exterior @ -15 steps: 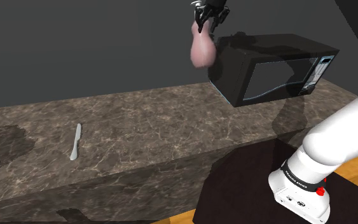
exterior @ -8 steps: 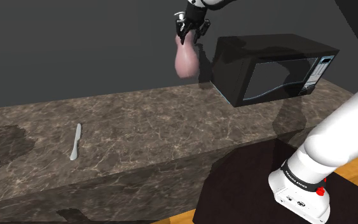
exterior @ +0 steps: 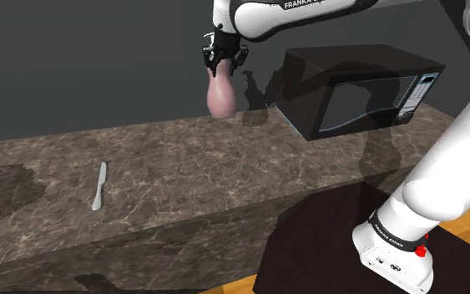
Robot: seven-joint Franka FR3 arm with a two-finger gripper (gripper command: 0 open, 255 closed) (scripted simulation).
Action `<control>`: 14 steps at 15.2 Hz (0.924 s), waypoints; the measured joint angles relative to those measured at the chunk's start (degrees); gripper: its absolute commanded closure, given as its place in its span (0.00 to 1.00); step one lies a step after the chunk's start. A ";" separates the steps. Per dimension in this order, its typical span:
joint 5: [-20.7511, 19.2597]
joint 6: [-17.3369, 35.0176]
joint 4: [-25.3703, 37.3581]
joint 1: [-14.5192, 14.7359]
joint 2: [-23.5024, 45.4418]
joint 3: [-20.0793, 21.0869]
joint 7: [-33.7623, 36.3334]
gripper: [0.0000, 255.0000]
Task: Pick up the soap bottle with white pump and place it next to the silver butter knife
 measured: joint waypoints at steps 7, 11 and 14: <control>-7.92 -0.52 7.41 5.66 11.03 2.75 10.79 1.00; -12.00 -1.92 13.08 9.86 17.69 3.12 15.80 1.00; -14.84 -3.38 18.68 13.53 23.40 2.92 18.93 1.00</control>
